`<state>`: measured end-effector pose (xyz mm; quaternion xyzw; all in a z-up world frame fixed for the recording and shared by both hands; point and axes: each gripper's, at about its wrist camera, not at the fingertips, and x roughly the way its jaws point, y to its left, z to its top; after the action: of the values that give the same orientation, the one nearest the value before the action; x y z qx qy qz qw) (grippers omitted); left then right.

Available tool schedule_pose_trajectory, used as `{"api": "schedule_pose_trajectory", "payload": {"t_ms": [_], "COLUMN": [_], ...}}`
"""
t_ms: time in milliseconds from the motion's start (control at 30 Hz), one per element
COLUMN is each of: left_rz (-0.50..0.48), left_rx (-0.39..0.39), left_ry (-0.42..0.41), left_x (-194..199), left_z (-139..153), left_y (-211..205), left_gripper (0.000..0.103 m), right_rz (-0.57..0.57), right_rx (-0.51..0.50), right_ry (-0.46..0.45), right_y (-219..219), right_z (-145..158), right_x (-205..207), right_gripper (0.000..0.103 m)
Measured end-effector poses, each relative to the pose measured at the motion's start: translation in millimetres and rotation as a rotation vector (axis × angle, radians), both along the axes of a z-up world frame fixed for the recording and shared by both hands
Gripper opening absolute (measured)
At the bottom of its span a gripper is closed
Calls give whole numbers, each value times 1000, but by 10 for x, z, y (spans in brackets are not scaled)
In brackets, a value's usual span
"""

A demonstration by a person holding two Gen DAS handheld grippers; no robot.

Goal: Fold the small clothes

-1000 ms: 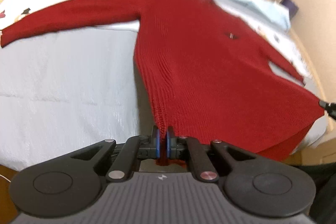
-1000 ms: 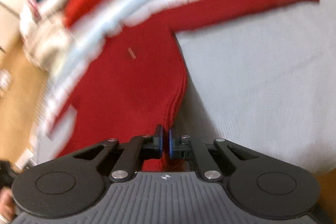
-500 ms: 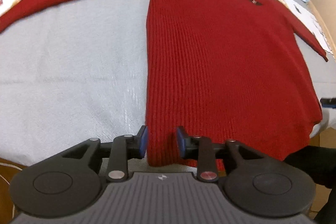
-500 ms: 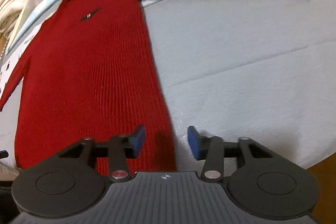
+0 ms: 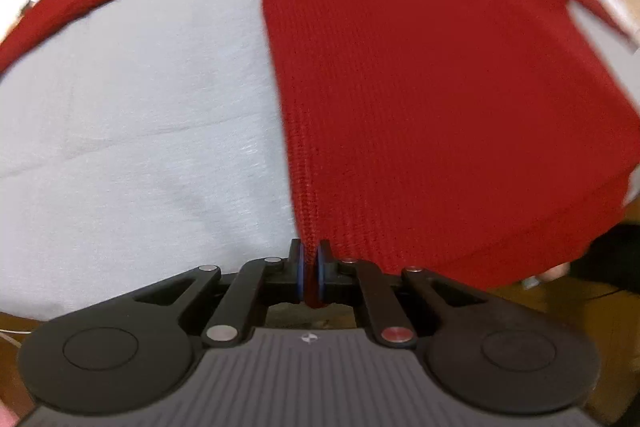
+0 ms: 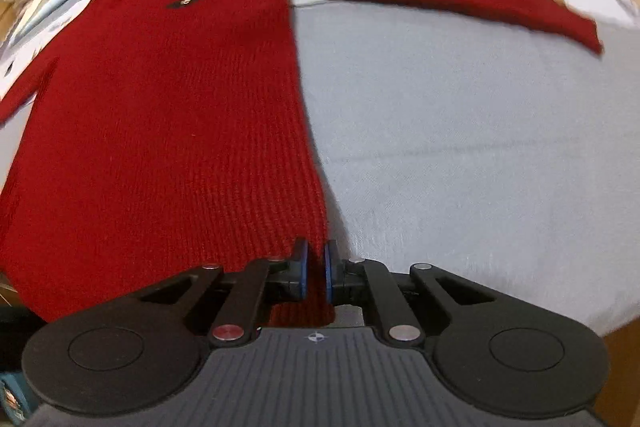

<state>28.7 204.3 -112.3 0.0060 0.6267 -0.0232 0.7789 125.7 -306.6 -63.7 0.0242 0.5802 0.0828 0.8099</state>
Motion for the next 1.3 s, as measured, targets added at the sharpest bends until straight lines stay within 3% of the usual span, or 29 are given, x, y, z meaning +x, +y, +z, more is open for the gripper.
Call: {"api": "schedule_pose_trajectory", "payload": {"t_ms": [100,167,233,333,433,533,600,700,800,867,933,1000,1067,1133,1300], "left_rz": [23,29,9,-14,-19,-58,-49,-27,-19,-26,3,33,43,37,81], "left_rx": [-12,-18,-23,-73,-66,-7,-20,-38,-8,20,1,-20,26,77,36], "left_ry": [-5,-46,-104,-118,-41,8,-6,-40,15,20,-39,-138,-259,-373,-596], "left_x": [42,41,40,28,44,46,53,53,133,190,251,332,429,527,898], "left_z": [26,118,221,229,50,-41,14,138,43,48,168,382,621,881,1654], "left_y": [17,22,-8,-112,-165,-250,-261,-282,-322,-392,-424,-482,-613,-776,-1083], "left_gripper": [11,12,14,21,23,28,32,35,43,44,45,54,59,61,67], "right_rz": [41,36,21,48,145,237,266,220,233,264,231,181,127,73,-45], "right_rx": [-118,-168,-137,19,104,-87,-96,11,-84,-94,-41,11,54,62,80], "right_ry": [12,-25,-106,-189,-117,41,15,-27,39,28,-27,-99,-173,-223,-311], "right_y": [107,136,123,208,408,609,624,545,614,655,621,582,525,455,389], "right_z": [-74,-49,93,251,112,-221,-173,-13,-188,-174,-27,166,335,401,573], "right_x": [20,31,38,20,12,8,13,78,165,178,227,277,348,346,536], "right_gripper": [5,7,15,36,50,51,51,52,52,52,52,52,52,52,52]}}
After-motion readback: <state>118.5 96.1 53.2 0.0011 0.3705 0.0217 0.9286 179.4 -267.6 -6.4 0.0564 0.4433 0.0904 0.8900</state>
